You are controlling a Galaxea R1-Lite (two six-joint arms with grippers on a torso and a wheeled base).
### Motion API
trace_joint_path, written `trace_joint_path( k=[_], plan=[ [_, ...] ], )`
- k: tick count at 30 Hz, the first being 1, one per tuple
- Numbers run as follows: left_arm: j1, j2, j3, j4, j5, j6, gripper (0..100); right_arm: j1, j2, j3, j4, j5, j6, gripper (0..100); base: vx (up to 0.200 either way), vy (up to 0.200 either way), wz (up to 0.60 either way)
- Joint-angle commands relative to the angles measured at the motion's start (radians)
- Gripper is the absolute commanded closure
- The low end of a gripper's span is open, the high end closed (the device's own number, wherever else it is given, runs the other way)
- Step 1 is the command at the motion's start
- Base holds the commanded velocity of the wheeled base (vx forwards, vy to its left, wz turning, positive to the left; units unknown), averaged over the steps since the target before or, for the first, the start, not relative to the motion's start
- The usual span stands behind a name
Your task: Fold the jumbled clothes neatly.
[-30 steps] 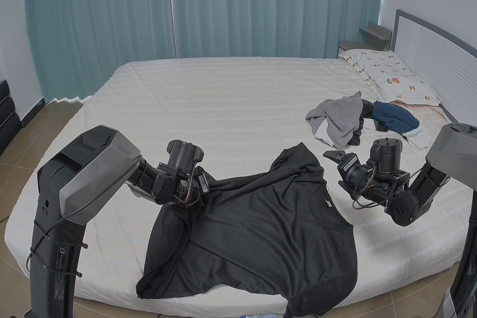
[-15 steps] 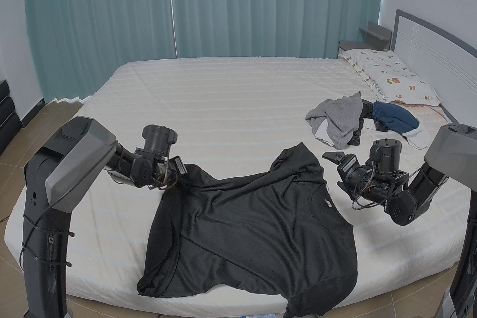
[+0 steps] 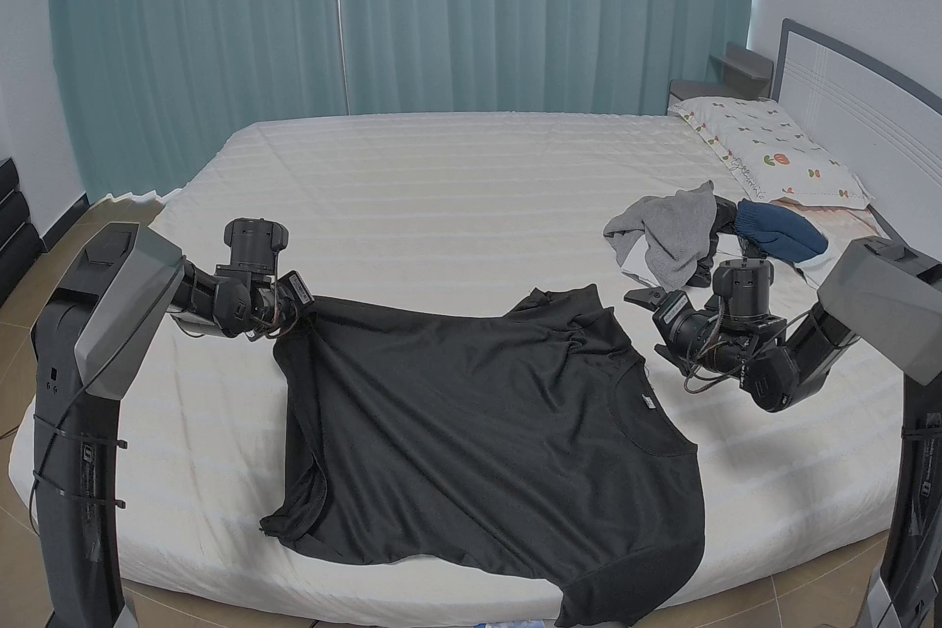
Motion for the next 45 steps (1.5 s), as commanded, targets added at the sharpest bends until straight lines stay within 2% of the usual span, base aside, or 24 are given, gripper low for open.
trace_joint_path(
  k=[1,4,11,15,16,25,30,32,35,38,40,45],
  plan=[
    [0.01,0.012,-0.01,0.0,0.001,-0.005,100,-0.008,0.163,-0.192,0.099,0.007,-0.055,0,0.0,0.0,0.0],
    [0.008,0.012,-0.008,0.0,0.001,-0.005,100,-0.008,0.197,-0.25,0.132,0.022,-0.082,0,0.0,0.0,0.0],
    [0.005,0.01,0.001,0.0,0.001,-0.005,100,-0.02,0.271,-0.383,0.188,0.042,-0.254,0,0.0,0.0,0.0],
    [0.004,0.009,0.001,0.0,0.001,-0.005,100,-0.017,0.3,-0.457,0.214,0.042,-0.306,0,0.0,0.0,0.0],
    [0.004,0.009,0.001,0.0,0.001,-0.005,100,-0.016,0.307,-0.477,0.226,0.044,-0.311,100,0.0,0.0,0.0],
    [0.002,0.009,0.001,0.0,0.001,-0.005,100,-0.02,0.34,-0.578,0.296,0.087,-0.336,100,0.0,0.0,0.0],
    [0.002,0.015,-0.001,0.0,0.003,-0.005,100,-0.045,0.367,-0.69,0.296,0.065,-0.334,100,0.0,0.0,0.0],
    [0.004,0.017,-0.001,0.0,0.003,-0.005,100,-0.059,0.378,-0.741,0.289,0.03,-0.337,100,0.0,0.0,0.0],
    [0.004,0.017,-0.001,0.0,0.003,-0.005,100,-0.068,0.387,-0.799,0.286,0.016,-0.337,100,0.0,0.0,0.0],
    [0.004,0.018,-0.004,-0.002,0.001,-0.005,100,-0.08,0.415,-0.92,0.295,-0.002,-0.339,100,0.0,0.0,0.0],
    [0.002,0.024,-0.008,-0.002,0.001,-0.005,100,-0.082,0.435,-0.931,0.292,-0.02,-0.342,100,0.0,0.0,0.0],
    [0.002,0.044,-0.031,-0.002,0.001,-0.007,100,-0.085,0.459,-0.931,0.275,-0.019,-0.38,100,0.0,0.0,0.0]
  ],
)
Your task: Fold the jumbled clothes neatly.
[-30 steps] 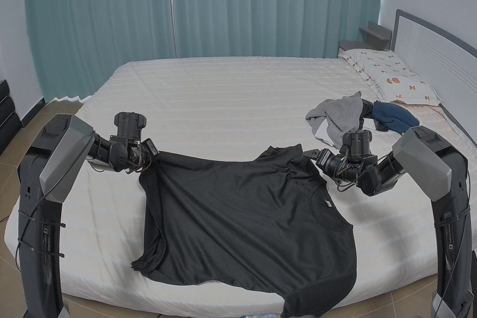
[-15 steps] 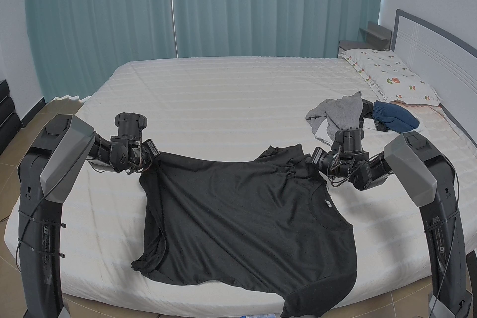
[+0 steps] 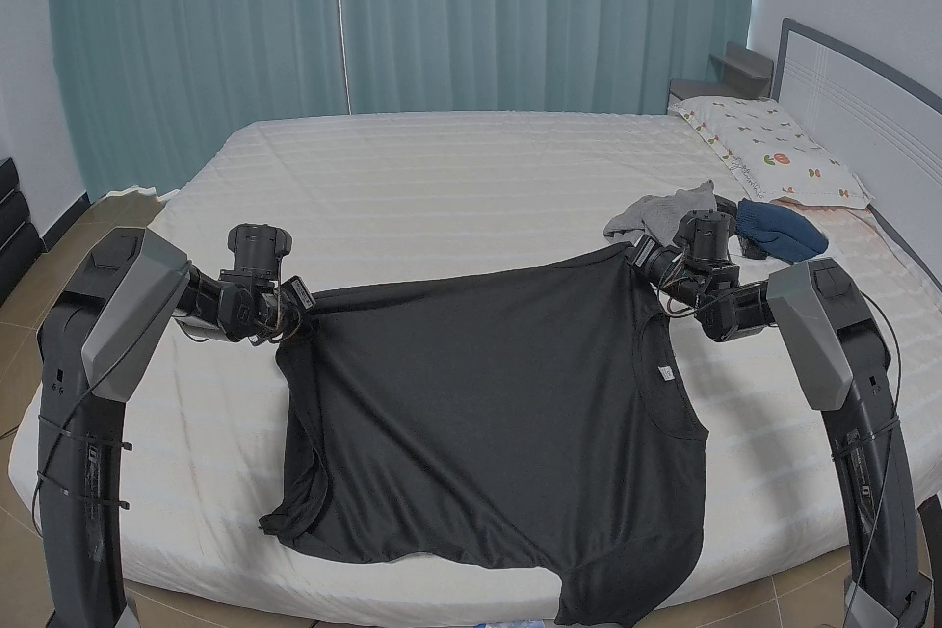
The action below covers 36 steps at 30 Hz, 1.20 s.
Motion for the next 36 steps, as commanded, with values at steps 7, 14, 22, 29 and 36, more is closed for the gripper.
trace_joint_path(
  k=[7,14,22,29,36],
  plan=[
    [-0.002,0.043,-0.029,-0.001,-0.001,-0.004,100,-0.006,0.087,-0.02,-0.027,0.001,-0.029,100,0.0,0.0,0.0],
    [-0.005,0.043,-0.045,0.001,-0.046,-0.056,0,-0.002,0.107,-0.02,-0.018,-0.01,-0.027,0,0.0,0.0,0.0],
    [0.005,-0.015,-0.01,0.006,-0.052,-0.083,0,-0.014,-0.069,0.233,-0.056,-0.034,-0.016,0,0.0,0.0,0.0],
    [0.004,-0.198,0.136,0.082,-0.167,-0.089,0,-0.057,-0.239,0.497,-0.144,-0.031,-0.016,0,0.0,0.0,0.0],
    [0.004,-0.368,0.364,0.076,-0.254,-0.094,0,-0.097,-0.413,0.741,-0.199,-0.028,0.059,0,0.0,0.0,0.0]
  ],
)
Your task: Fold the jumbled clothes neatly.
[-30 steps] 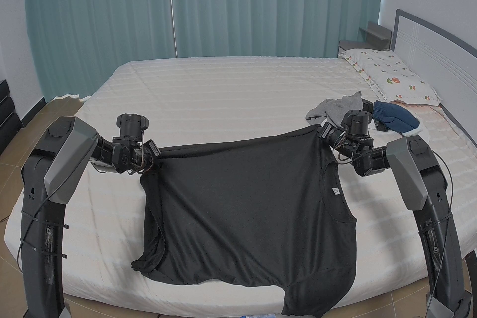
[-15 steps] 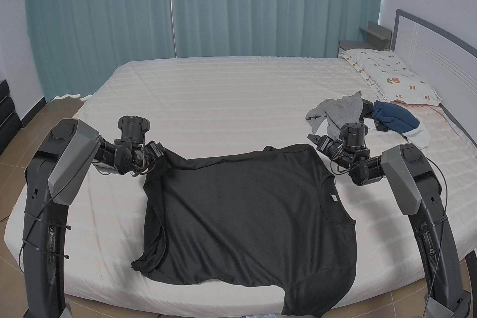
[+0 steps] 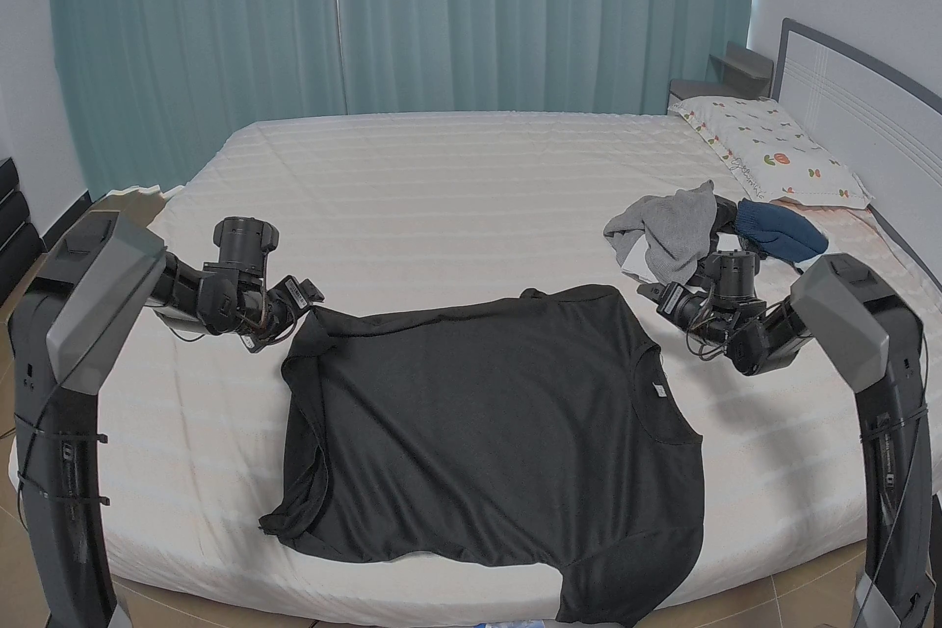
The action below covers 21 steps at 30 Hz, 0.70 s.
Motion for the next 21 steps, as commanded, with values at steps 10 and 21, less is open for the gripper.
trace_joint_path(
  k=[10,21],
  plan=[
    [-0.012,-0.427,0.472,-0.006,-0.197,-0.11,0,-0.012,-0.436,0.625,-0.174,0.04,0.109,0,0.0,0.0,0.0],
    [-0.045,-0.479,0.811,-0.312,-0.256,-0.243,0,0.068,-0.579,1.017,-0.225,0.049,0.113,0,-0.036,0.0,0.0]
  ],
)
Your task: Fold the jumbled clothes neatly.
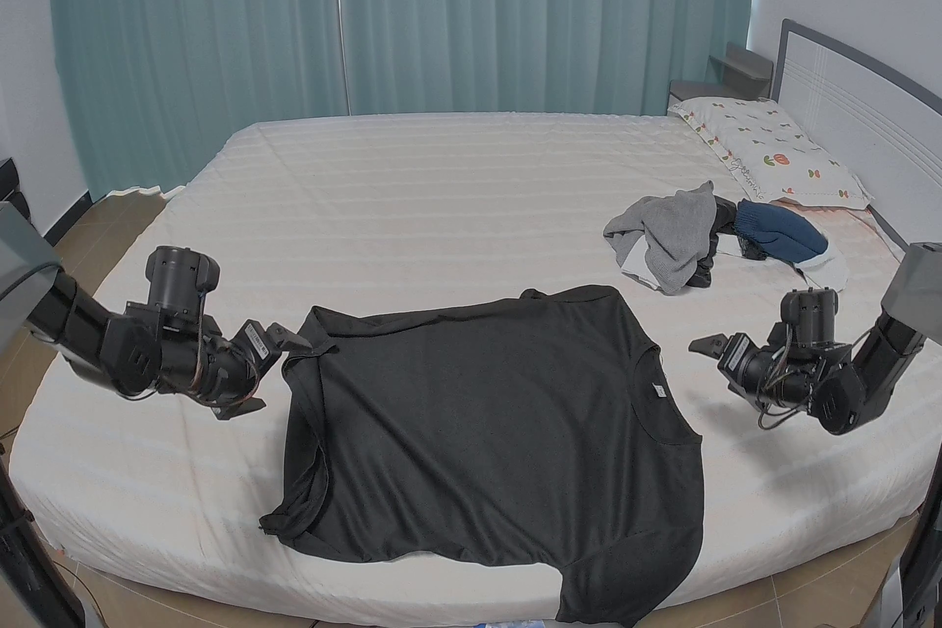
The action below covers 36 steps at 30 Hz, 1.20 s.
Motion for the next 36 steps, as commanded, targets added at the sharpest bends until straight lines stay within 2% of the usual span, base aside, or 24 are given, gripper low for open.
trace_joint_path(
  k=[1,3,8,18,21,26,31,36],
  plan=[
    [-0.027,-0.063,0.17,-0.132,-0.023,-0.083,0,0.059,-0.124,0.188,-0.043,0.005,0.006,0,-0.2,0.0,0.0],
    [-0.045,-0.063,0.236,-0.201,-0.021,-0.111,0,0.073,-0.133,0.276,-0.116,0.005,0.008,0,-0.2,0.0,0.0],
    [-0.062,-0.056,0.308,-0.259,-0.021,-0.111,0,0.073,-0.118,0.343,-0.208,0.005,0.008,0,-0.16,0.0,0.0],
    [-0.066,-0.021,0.278,-0.288,0.017,-0.099,0,0.092,-0.13,0.37,-0.22,0.005,0.038,0,0.0,0.0,0.0],
    [-0.096,0.013,0.239,-0.284,0.057,-0.083,0,0.093,-0.133,0.37,-0.22,0.005,0.038,0,0.0,0.0,0.0],
    [-0.131,0.111,0.155,-0.262,0.175,0.016,0,0.093,-0.135,0.37,-0.22,0.005,0.034,0,0.0,0.0,0.0],
    [-0.169,0.191,0.049,-0.178,0.282,0.113,0,0.093,-0.135,0.371,-0.22,0.004,0.032,0,0.0,0.0,0.0],
    [-0.206,0.253,-0.017,-0.164,0.373,0.156,0,0.093,-0.133,0.371,-0.22,0.005,0.032,0,0.0,0.0,0.0]
  ],
)
